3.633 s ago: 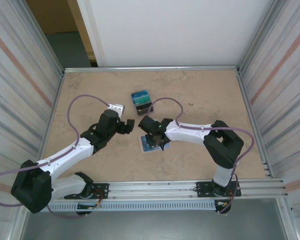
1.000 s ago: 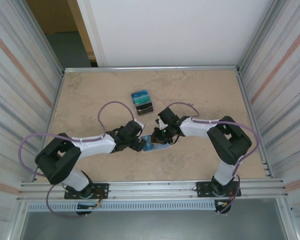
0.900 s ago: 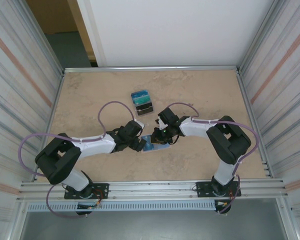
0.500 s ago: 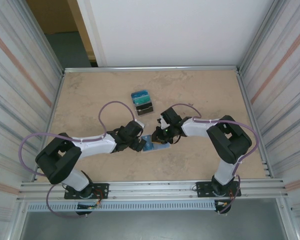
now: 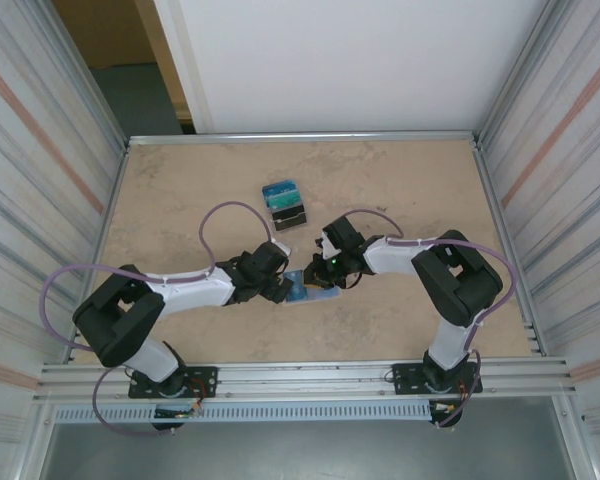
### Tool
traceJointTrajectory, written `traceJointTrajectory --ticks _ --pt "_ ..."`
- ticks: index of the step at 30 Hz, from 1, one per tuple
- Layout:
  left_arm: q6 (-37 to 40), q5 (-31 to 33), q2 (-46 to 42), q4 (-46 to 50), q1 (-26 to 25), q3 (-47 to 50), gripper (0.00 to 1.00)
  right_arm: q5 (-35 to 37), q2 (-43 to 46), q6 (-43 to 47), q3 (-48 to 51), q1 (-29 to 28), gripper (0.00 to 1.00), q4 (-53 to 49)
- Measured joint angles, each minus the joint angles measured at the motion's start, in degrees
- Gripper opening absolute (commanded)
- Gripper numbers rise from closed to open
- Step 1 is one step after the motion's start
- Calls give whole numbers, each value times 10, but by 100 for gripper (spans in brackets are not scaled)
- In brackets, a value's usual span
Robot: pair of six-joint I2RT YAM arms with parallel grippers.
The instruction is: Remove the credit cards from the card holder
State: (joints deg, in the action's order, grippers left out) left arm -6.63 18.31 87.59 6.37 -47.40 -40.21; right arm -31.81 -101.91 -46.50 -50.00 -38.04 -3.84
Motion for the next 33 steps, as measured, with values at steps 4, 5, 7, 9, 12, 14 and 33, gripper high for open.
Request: traceJointTrajectory --ticks 4,5,7,9,12,14,33 --pt "0 3 0 1 0 -1 99 -15 -1 -11 10 6 11 21" --pt "0 3 1 1 -1 -1 99 -19 -1 -13 13 8 11 27" --pt "0 5 2 3 -2 -2 99 -28 -1 -17 19 11 11 39" --pt "0 8 3 3 -3 -3 99 -33 -1 -23 23 12 11 49" --pt "0 11 4 3 -3 -3 99 -41 -5 -26 24 14 11 58" --pt "0 13 4 4 -3 -3 99 -43 -10 -28 24 14 11 64" --pt "0 28 4 20 -4 -9 99 -69 -24 -41 26 19 0 101"
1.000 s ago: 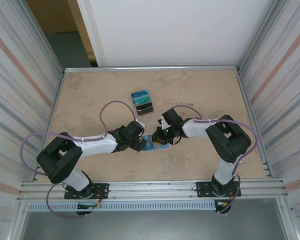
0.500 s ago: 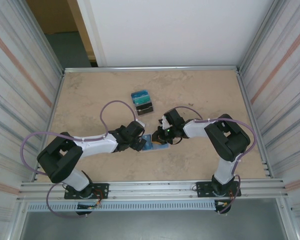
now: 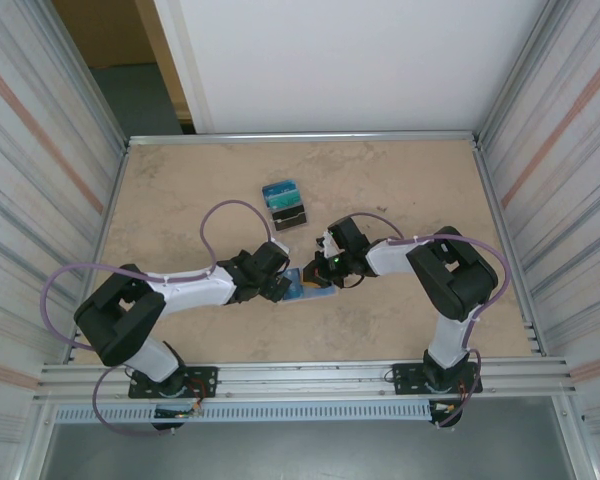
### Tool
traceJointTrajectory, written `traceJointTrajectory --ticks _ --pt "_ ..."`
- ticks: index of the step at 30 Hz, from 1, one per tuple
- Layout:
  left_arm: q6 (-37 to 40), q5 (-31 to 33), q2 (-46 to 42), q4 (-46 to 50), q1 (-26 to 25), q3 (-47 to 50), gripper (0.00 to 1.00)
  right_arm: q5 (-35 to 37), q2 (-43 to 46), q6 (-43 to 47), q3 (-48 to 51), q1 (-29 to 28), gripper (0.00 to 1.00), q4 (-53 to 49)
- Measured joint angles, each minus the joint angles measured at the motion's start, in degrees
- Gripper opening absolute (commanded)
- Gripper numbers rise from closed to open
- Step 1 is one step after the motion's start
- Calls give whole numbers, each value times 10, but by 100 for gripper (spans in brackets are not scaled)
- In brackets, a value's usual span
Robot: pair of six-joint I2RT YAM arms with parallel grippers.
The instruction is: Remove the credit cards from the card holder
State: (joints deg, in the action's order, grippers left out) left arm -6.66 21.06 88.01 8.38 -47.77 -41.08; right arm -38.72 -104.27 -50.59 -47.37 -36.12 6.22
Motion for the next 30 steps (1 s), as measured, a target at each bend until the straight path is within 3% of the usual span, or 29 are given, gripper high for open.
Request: traceJointTrajectory --ticks 30 --pt "0 0 0 -9 -7 -1 99 60 29 47 -8 8 0 -89"
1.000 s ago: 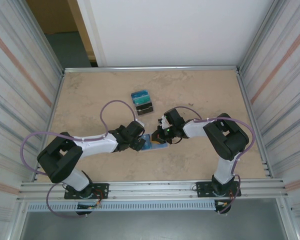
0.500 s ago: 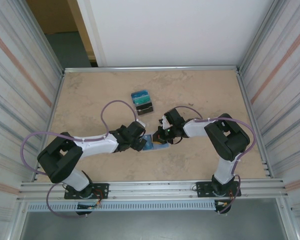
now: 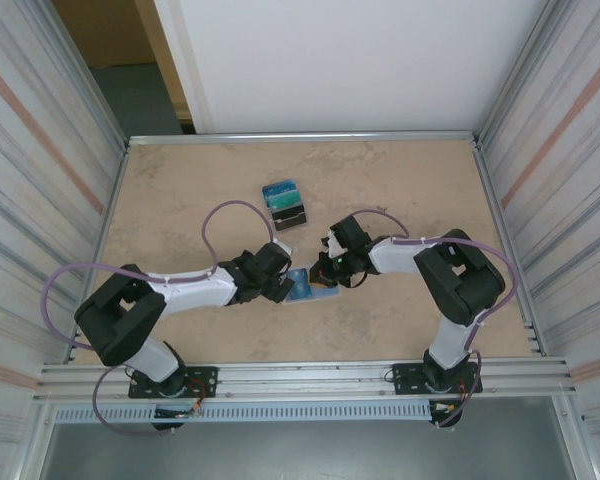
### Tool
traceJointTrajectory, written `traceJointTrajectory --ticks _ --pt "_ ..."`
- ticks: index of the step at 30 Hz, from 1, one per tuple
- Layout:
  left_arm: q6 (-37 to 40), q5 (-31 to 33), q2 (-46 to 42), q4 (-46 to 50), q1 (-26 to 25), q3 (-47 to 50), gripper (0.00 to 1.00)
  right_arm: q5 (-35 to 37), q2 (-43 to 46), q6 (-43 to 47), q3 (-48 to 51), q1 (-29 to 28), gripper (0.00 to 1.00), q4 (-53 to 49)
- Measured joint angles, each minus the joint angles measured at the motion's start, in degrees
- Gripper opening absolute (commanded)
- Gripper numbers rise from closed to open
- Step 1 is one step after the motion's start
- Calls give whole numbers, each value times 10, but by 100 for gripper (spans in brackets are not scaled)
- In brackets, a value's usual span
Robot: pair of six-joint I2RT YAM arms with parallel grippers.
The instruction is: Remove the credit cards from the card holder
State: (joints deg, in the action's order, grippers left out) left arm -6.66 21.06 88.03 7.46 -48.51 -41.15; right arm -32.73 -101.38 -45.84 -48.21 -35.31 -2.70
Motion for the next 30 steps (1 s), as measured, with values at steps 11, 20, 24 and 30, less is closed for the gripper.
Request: traceJointTrajectory --ticks 11,20,24,30 --pt "0 -3 -2 0 0 0 99 12 10 0 0 0 0 -14" --pt "7 -5 -16 0 0 -17 99 15 10 0 0 1 0 -19" --pt "10 -5 -16 0 0 -24 99 17 11 0 0 1 0 -22" --pt "20 -5 -9 0 0 -39 99 26 20 1 0 3 0 -34"
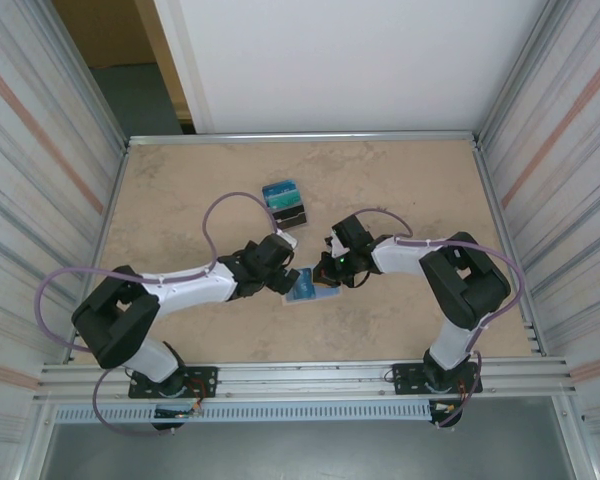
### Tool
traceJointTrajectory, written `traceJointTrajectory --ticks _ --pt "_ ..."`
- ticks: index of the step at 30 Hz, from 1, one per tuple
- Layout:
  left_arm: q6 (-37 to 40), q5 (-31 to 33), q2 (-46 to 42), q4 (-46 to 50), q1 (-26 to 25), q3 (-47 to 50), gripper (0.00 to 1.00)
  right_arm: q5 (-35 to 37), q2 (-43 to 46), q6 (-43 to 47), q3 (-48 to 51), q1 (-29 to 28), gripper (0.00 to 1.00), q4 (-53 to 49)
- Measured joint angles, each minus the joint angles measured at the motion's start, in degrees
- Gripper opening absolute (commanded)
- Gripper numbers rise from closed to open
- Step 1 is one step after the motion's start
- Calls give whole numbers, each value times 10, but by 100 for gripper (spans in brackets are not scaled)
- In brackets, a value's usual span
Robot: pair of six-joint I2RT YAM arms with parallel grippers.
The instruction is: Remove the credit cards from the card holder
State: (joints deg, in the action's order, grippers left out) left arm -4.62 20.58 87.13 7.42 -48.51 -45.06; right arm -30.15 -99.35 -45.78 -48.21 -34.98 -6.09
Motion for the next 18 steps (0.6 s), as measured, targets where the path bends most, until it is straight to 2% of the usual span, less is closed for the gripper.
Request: traceJointTrajectory --ticks 18 --pt "40 -10 54 1 -16 -21 99 9 8 4 0 6 0 -16"
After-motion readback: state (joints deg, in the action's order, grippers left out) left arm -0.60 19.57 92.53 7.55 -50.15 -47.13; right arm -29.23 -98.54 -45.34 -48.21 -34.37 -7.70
